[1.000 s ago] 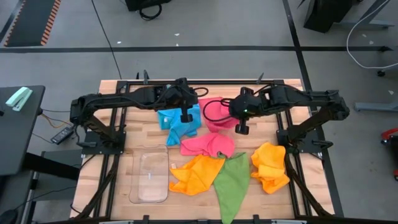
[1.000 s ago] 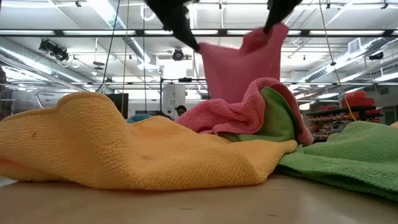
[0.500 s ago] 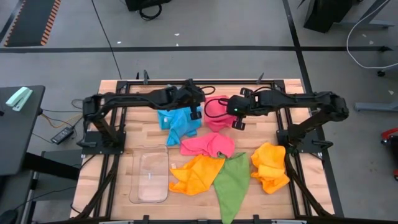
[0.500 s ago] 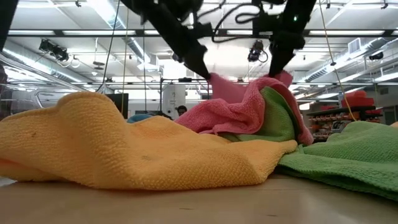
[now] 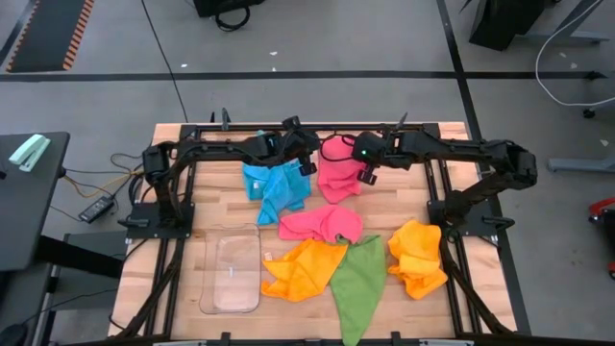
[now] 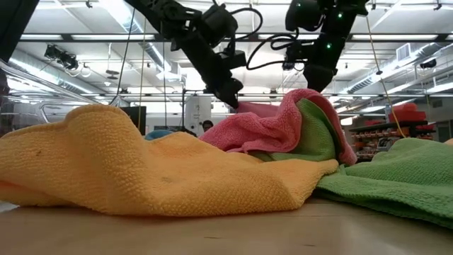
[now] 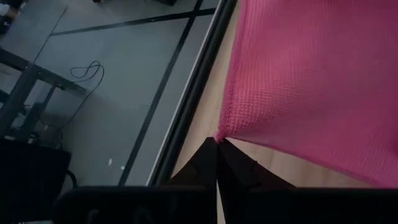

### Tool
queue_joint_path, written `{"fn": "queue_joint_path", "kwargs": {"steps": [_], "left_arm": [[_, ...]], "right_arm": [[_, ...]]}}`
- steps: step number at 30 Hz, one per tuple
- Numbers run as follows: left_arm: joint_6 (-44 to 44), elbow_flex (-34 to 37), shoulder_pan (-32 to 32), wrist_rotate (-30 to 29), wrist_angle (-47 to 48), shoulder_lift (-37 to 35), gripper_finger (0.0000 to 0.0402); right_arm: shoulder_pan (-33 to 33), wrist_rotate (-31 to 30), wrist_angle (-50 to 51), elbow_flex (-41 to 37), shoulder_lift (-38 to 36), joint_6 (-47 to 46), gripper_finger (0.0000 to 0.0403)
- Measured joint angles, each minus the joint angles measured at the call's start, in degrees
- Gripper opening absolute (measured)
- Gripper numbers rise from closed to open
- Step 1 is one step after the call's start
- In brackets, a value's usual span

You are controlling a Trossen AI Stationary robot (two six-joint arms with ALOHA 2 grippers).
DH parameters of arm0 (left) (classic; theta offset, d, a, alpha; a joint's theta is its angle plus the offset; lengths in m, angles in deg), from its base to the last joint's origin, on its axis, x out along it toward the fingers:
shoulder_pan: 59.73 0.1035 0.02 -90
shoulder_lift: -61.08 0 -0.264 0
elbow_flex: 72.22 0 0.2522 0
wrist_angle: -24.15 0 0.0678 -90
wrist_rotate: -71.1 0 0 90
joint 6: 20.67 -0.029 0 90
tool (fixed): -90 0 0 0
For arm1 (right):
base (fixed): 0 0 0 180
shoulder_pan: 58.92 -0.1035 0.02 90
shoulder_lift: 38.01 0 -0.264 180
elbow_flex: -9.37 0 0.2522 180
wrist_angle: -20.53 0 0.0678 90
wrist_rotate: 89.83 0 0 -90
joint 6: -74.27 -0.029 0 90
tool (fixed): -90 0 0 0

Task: Fold microfiber towels
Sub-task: Fold the top pink microfiber cloth

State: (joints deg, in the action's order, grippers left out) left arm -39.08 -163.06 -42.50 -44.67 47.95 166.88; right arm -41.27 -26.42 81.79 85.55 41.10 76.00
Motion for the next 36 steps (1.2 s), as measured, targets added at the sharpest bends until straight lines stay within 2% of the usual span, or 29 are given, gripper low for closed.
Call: {"fn": "queue_joint_path", "kwargs": {"steps": [5,9,15,24,31,36], "left_arm": [[0.2,0.0,-0.2,0.3,0.0,0.1,0.0010],[2.0,0.0,-0.2,3.3,0.0,0.1,0.0007],[2.8,0.0,-0.2,3.5,0.0,0.1,0.0010],[2.8,0.0,-1.1,4.0,0.6,0.1,0.0005],[2.8,0.0,-1.1,4.1,1.1,0.1,0.0016],[2.8,0.0,-1.1,4.1,1.4,0.1,0.0005]], "right_arm": [[0.9,1.8,-1.3,0.0,0.0,1.2,0.0010],[0.9,1.9,-2.9,-0.1,0.0,1.6,0.0010],[0.9,2.5,-3.8,-0.1,0.0,2.4,0.0010],[0.8,9.0,-5.9,-0.1,0.0,3.3,0.0012],[0.8,11.1,-5.9,-0.1,0.0,3.6,0.0065],[0.8,11.3,-5.9,0.0,0.0,3.1,0.0109]]}}
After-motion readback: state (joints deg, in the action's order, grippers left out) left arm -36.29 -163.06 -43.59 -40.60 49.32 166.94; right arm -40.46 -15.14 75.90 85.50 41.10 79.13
